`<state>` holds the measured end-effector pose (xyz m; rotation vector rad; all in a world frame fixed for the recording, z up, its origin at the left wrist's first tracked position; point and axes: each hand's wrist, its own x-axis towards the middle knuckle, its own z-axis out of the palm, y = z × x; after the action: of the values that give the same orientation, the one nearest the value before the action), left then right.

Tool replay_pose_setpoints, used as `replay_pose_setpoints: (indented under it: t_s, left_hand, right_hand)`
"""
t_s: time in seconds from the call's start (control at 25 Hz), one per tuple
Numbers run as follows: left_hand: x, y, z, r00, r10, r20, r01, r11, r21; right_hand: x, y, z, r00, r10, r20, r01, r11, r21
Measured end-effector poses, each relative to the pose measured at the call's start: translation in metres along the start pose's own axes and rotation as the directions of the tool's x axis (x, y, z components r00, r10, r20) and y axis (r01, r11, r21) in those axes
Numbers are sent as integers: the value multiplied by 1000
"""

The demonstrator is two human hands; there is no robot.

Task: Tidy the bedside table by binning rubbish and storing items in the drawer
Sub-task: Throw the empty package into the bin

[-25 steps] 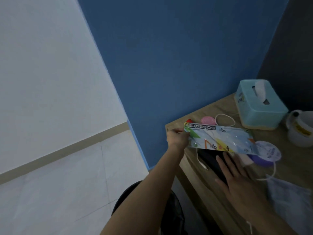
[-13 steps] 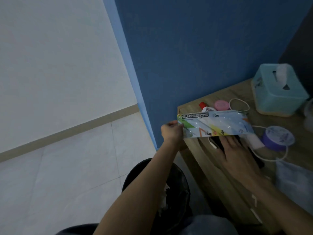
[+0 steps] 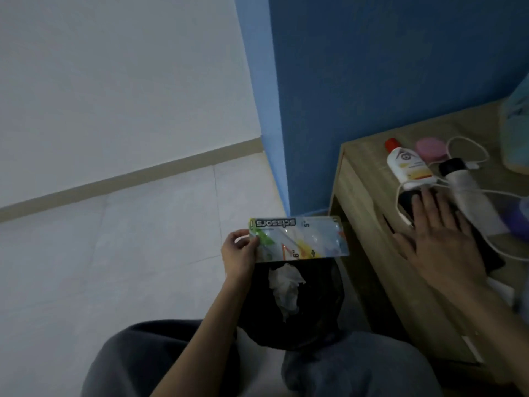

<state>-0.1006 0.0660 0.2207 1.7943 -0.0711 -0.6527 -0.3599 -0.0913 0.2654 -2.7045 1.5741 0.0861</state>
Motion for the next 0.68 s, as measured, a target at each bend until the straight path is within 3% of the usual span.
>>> replay_pose_setpoints:
  t_s: [0.12, 0.32, 0.48, 0.68]
  left_hand:
    - [1, -56, -9, 997, -80, -18, 81, 990, 116]
    - [-1, -125, -26, 956, -232, -178, 261, 951, 165]
    - [7, -132, -32, 944, -193, -269, 245, 953, 178]
    - [14, -125, -19, 954, -254, -161, 285, 932, 223]
  right_hand:
    - [2, 1, 3, 1000, -21, -7, 21, 1000, -6]
    - [6, 7, 13, 997, -56, -57, 56, 998, -13]
    - [9, 9, 23, 993, -63, -98, 63, 998, 0]
    - [11, 17, 39, 992, -70, -106, 74, 997, 30]
